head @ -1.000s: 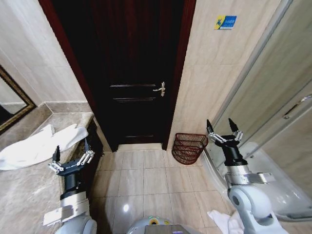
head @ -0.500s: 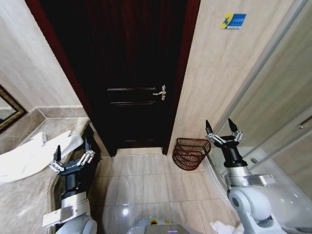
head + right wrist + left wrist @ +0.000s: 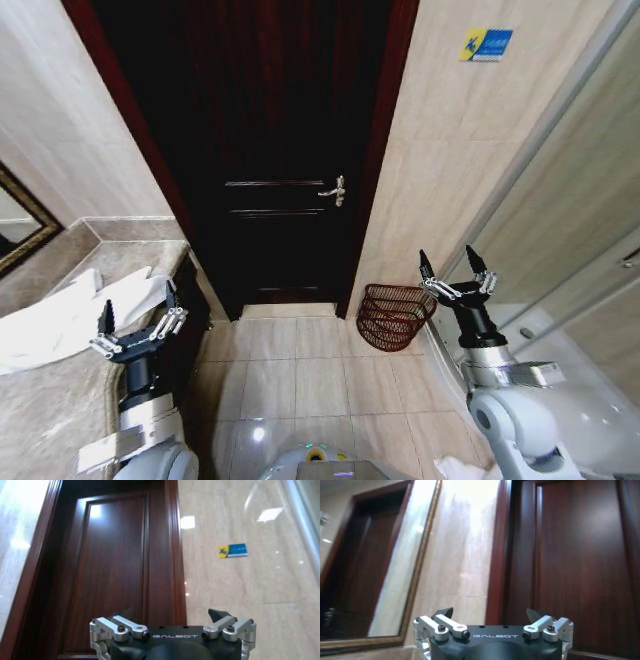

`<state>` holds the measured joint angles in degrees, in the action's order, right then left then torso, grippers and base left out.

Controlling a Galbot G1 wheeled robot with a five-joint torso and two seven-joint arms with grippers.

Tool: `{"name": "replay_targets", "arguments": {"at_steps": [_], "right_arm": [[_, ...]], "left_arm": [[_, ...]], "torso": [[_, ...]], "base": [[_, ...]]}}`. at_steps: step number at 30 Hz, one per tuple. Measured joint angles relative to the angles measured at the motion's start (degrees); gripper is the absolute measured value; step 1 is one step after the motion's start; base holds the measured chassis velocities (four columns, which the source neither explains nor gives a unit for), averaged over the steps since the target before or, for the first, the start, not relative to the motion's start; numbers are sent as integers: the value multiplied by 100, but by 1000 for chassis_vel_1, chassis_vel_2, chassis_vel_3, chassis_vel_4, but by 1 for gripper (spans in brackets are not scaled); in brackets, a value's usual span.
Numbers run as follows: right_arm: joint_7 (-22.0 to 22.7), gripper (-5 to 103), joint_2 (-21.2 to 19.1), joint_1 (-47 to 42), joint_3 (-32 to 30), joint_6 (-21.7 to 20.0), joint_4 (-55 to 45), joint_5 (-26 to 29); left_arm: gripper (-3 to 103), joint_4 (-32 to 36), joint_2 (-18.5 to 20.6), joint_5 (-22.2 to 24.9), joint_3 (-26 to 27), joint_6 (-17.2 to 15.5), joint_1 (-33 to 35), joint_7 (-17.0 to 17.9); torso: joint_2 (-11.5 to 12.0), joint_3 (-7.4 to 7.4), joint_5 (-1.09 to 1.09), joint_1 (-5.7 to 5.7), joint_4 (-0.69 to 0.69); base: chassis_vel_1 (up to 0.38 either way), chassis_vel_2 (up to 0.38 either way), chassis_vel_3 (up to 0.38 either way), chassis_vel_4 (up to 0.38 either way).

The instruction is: Discard the used towel into the hamper.

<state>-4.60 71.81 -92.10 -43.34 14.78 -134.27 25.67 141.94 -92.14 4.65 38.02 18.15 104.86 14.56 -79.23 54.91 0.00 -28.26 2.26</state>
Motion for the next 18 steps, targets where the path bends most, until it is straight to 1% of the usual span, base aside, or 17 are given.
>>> {"name": "replay_targets", "arguments": {"at_steps": [6,13,18], "right_arm": [[-12,100,4,45,5,2,48,-5],[56,100,-25,41,-27,-165,36,-102],[80,100,-75,97,-19,-231,37,-105]], "left_arm": [[96,32,0,39,54,-90,-1,107],[96,10,0,56,52,-151,-49,149],[96,5,0,56,68,-162,-62,174]], "torso": [[1,0,0,0,1],[1,0,0,0,-1],[1,0,0,0,1]], "base": [[66,76,90,57],[111,103,79,103],[126,126,128,128]]}}
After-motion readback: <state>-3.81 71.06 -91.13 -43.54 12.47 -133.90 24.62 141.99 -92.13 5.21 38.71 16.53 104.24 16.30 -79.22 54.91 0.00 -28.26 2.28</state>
